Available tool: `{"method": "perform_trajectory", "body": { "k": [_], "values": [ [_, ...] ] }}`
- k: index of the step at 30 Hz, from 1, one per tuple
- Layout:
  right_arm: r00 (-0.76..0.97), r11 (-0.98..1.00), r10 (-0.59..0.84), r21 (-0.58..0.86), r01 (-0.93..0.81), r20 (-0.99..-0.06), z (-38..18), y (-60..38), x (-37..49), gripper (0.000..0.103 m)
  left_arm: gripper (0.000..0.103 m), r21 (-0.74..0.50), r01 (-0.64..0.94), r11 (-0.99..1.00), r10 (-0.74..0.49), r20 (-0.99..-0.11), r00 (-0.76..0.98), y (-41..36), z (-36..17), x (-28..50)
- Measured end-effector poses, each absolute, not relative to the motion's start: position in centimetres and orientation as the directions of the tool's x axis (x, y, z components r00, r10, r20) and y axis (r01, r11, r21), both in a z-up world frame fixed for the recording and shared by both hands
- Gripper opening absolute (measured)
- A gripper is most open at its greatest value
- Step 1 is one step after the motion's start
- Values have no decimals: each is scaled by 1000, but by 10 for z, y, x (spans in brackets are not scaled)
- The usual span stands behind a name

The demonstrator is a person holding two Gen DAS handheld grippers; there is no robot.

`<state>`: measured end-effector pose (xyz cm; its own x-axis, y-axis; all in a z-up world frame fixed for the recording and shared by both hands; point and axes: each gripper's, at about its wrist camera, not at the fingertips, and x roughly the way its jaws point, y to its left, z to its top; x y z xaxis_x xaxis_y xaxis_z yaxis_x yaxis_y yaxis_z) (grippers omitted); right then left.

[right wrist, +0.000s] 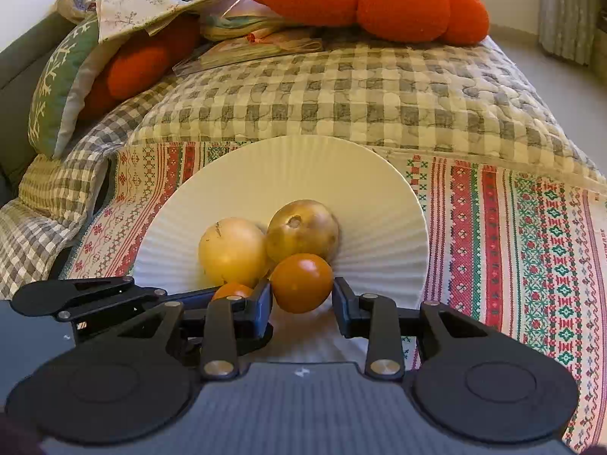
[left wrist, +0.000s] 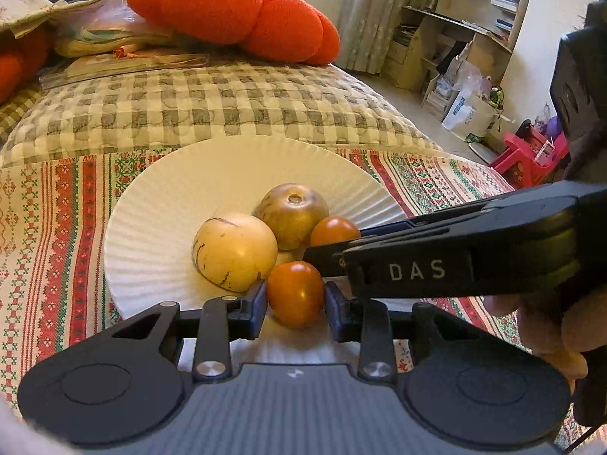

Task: Organize fruits
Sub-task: 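Carry both orange fruits up and over to the white plate, then lower both orange fruits onto the plate and open both grippers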

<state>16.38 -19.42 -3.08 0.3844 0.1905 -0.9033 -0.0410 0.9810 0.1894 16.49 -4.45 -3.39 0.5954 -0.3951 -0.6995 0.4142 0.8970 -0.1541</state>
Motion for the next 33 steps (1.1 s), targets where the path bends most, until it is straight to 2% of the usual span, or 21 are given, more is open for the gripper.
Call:
{"method": "perform_trajectory", "body": {
  "k": [12, 13, 16, 24, 25, 27, 33],
  "values": [
    [381, 982, 184, 182, -42, -906, -31, -193, 165, 33, 24, -151, 406, 901, -387, -702, 598, -45, -35, 165],
    [382, 982, 185, 184, -40, -905, -31, -194, 166, 36, 25, -148, 405, 902, -384, -704, 598, -45, -36, 165],
    [391, 982, 185, 187, -33, -902, -28, -196, 166, 45, 32, -141, 408, 902, -383, -700, 603, -44, -35, 164],
    [401, 984, 178, 174, -45, -899, -19, -195, 163, 54, 49, -112, 417, 902, -371, -695, 616, -44, -29, 157],
    [403, 984, 176, 173, -44, -898, -18, -194, 162, 57, 51, -106, 419, 902, -368, -696, 616, -44, -28, 155],
    [411, 986, 165, 162, -42, -897, -14, -193, 161, 64, 63, -96, 421, 902, -363, -697, 618, -45, -24, 152],
    [430, 987, 158, 153, -48, -889, -2, -190, 154, 75, 75, -43, 439, 898, -346, -686, 640, -44, -13, 138]
  ]
}}
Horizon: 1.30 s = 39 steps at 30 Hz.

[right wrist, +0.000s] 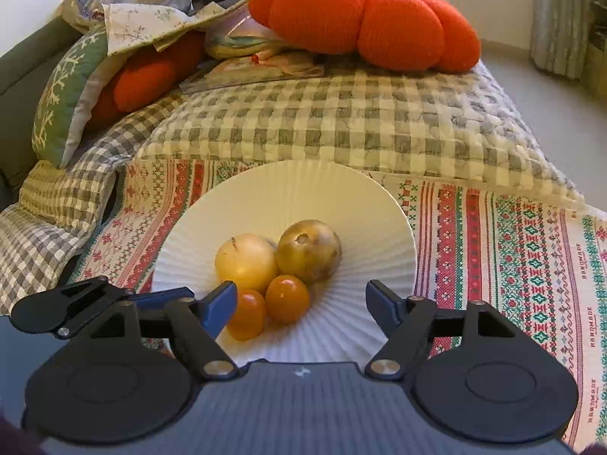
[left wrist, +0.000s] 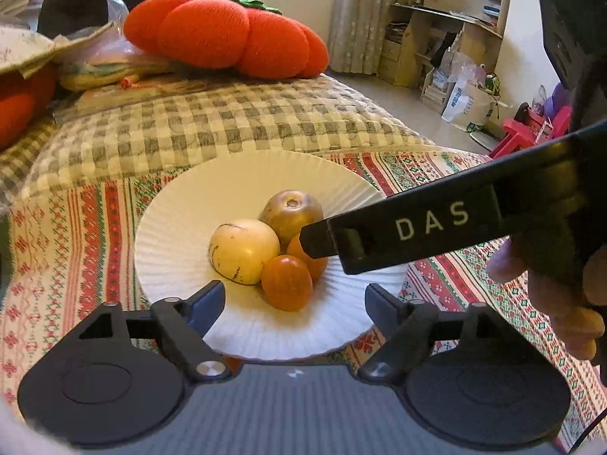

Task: Organize fruits
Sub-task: 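Lower both orange fruits onto the plate and open both grippers, then withdraw both grippers, moving the left gripper toward a small green fruit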

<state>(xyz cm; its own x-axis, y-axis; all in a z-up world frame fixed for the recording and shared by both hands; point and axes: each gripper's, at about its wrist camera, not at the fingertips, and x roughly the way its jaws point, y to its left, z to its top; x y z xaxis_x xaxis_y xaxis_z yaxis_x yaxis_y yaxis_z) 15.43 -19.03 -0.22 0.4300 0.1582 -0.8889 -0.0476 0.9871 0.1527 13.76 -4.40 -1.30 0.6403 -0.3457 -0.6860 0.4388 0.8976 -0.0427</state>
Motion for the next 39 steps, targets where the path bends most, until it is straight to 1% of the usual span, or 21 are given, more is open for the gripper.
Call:
{"method": "perform_trajectory", "body": {
  "k": [2, 4, 8, 12, 16, 20, 23, 28, 39],
  "values": [
    [432, 988, 153, 148, -46, -889, 1, -189, 152, 76, 78, -37, 438, 898, -342, -686, 643, -43, -10, 134],
    [434, 989, 147, 142, -44, -889, 4, -188, 149, 82, 80, -37, 438, 898, -342, -686, 643, -41, -7, 130],
    [438, 992, 128, 118, -50, -890, 11, -185, 141, 87, 89, -30, 434, 900, -332, -692, 641, -37, -4, 123],
    [446, 994, 110, 98, -49, -888, 17, -183, 130, 93, 92, -25, 428, 904, -322, -697, 641, -31, -2, 112],
    [444, 997, 74, 64, -37, -893, 21, -179, 117, 98, 93, -12, 420, 908, -306, -704, 641, -23, 0, 100],
    [439, 999, 51, 53, -9, -897, 23, -178, 104, 99, 93, 9, 407, 913, -281, -709, 647, -14, 2, 88],
    [440, 998, 44, 61, 25, -897, 25, -179, 95, 102, 93, 32, 406, 913, -261, -718, 645, -8, 4, 80],
    [431, 998, 2, 32, 62, -902, 27, -177, 82, 102, 93, 74, 407, 910, -235, -717, 656, 4, 7, 64],
    [445, 993, -35, 18, 114, -895, 35, -162, 53, 103, 93, 103, 359, 928, -181, -716, 675, 40, 12, 46]
  ]
}}
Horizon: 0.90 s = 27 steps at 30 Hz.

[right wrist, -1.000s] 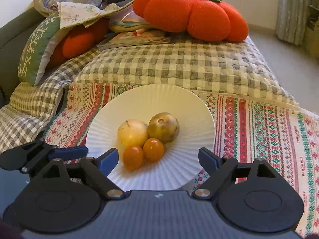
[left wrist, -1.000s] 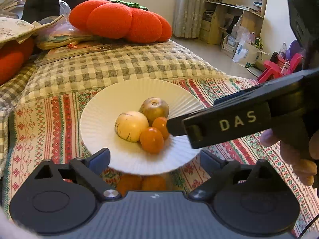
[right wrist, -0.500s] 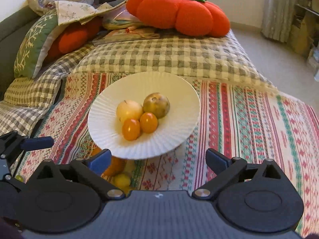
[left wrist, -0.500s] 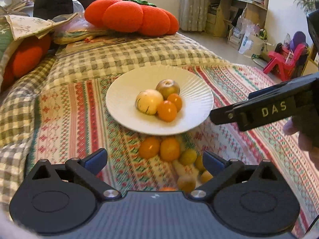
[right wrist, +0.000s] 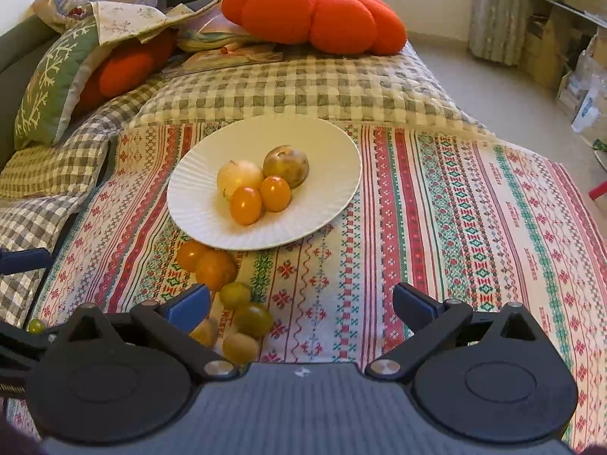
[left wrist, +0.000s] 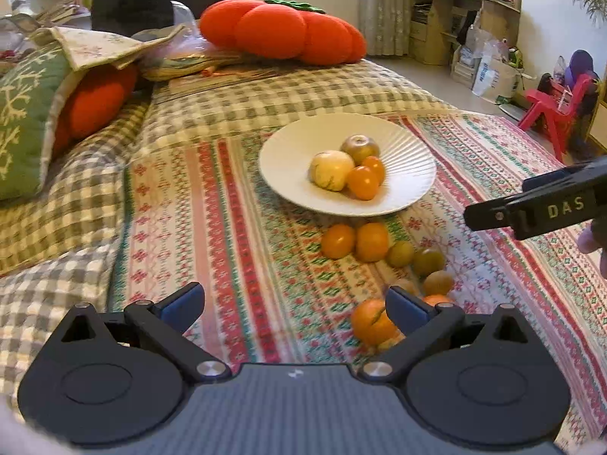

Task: Organize fruits
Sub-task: 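Withdraw both grippers, moving the left gripper toward a small green fruit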

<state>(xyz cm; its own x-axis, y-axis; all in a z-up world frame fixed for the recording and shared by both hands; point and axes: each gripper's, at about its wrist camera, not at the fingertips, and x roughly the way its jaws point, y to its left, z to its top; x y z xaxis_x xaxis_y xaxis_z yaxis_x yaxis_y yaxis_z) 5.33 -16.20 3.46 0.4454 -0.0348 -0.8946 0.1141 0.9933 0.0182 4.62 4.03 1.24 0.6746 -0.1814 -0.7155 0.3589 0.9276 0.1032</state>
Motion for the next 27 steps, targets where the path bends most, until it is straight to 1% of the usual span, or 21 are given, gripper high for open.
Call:
{"method": "perform_trajectory", "body": {
  "k": [6, 9, 14, 17, 21, 24, 27],
  "values": [
    [491, 988, -65, 14, 155, -869, 33, -151, 39, 103, 93, 118, 326, 938, -152, -706, 692, 61, 9, 37],
    [480, 982, -102, -11, 189, -872, 24, -149, 35, 103, 93, 106, 316, 943, -154, -701, 696, 73, 5, 33],
    [469, 973, -142, -37, 226, -872, 8, -144, 23, 103, 93, 123, 303, 945, -133, -701, 700, 94, -7, 25],
    [491, 982, -144, -61, 181, -859, 1, -133, 12, 103, 93, 115, 287, 951, -126, -703, 700, 108, -15, 20],
    [550, 995, -86, -47, 84, -830, -4, -115, -5, 103, 93, 100, 267, 959, -122, -703, 700, 123, -25, 10],
    [564, 998, -46, -57, -1, -824, -10, -99, -17, 103, 93, 97, 255, 962, -117, -700, 705, 130, -33, 3],
    [572, 998, -5, -40, -50, -820, -11, -89, -22, 103, 93, 89, 234, 968, -110, -690, 716, 137, -39, -4]
  ]
}}
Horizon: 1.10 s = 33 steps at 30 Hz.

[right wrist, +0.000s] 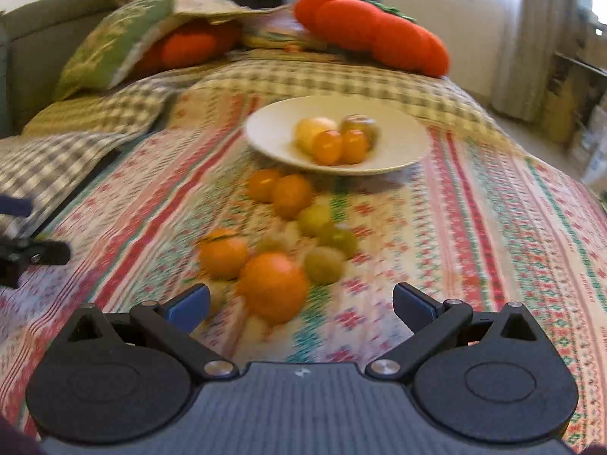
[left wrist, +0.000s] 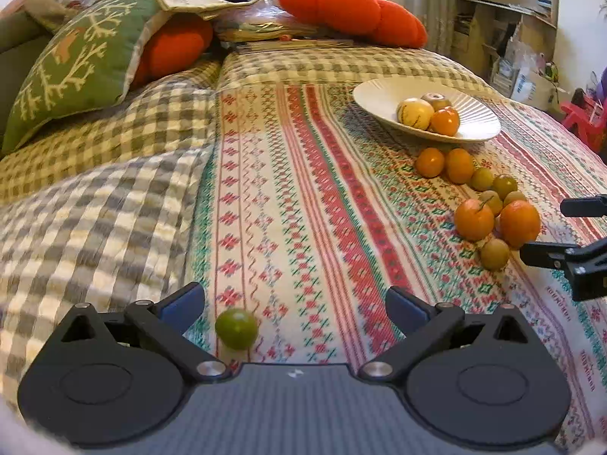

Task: Organize fruits
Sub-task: 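Withdraw both grippers, moving the left gripper toward a small green fruit, then grasp the small green fruit with the left gripper while the right gripper grasps a large mandarin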

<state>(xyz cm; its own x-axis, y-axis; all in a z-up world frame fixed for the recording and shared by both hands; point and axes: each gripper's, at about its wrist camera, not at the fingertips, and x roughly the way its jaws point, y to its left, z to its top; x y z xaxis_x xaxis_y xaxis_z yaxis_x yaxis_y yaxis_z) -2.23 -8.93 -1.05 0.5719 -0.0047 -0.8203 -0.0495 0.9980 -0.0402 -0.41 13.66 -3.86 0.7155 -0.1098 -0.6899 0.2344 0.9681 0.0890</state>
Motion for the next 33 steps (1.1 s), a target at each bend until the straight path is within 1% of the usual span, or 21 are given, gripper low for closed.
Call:
{"method": "perform_trajectory", "body": {
  "k": [5, 7, 10, 11, 12, 13, 17, 19, 21, 24, 30, 33],
  "values": [
    [591, 995, 24, -37, -90, -807, -10, -82, -26, 103, 93, 79, 191, 978, -90, -671, 736, 147, -46, -11],
    [586, 996, 22, -36, -87, -810, -13, -83, -26, 103, 90, 69, 177, 982, -87, -664, 742, 151, -48, -13],
    [578, 996, 6, -45, -74, -816, -17, -84, -26, 102, 80, 47, 161, 986, -90, -662, 744, 155, -50, -14],
    [576, 996, 1, -47, -70, -818, -18, -84, -26, 102, 74, 47, 155, 987, -86, -663, 744, 155, -50, -14],
    [575, 997, -1, -48, -67, -818, -19, -86, -25, 102, 69, 45, 149, 988, -81, -667, 740, 156, -51, -14],
    [575, 997, -4, -50, -65, -818, -19, -86, -25, 101, 68, 42, 142, 989, -77, -673, 736, 156, -52, -13],
    [578, 996, -21, -65, -54, -816, -20, -88, -25, 98, 58, 34, 117, 993, -61, -690, 721, 159, -58, -10],
    [573, 996, -27, -69, -52, -819, -21, -89, -24, 93, 53, 31, 112, 993, -60, -693, 719, 159, -59, -11],
    [571, 997, -24, -64, -51, -821, -20, -91, -23, 90, 46, 27, 110, 994, -60, -695, 717, 159, -59, -11],
    [565, 997, -21, -61, -51, -825, -20, -92, -22, 83, 37, 24, 106, 994, -60, -696, 716, 159, -60, -11],
    [558, 998, -22, -56, -43, -830, -20, -92, -18, 72, 26, 25, 93, 995, -50, -697, 715, 159, -59, -7],
    [560, 997, -23, -60, -47, -828, -20, -91, -17, 65, 24, 22, 88, 996, -48, -698, 714, 159, -60, -5]
  ]
}}
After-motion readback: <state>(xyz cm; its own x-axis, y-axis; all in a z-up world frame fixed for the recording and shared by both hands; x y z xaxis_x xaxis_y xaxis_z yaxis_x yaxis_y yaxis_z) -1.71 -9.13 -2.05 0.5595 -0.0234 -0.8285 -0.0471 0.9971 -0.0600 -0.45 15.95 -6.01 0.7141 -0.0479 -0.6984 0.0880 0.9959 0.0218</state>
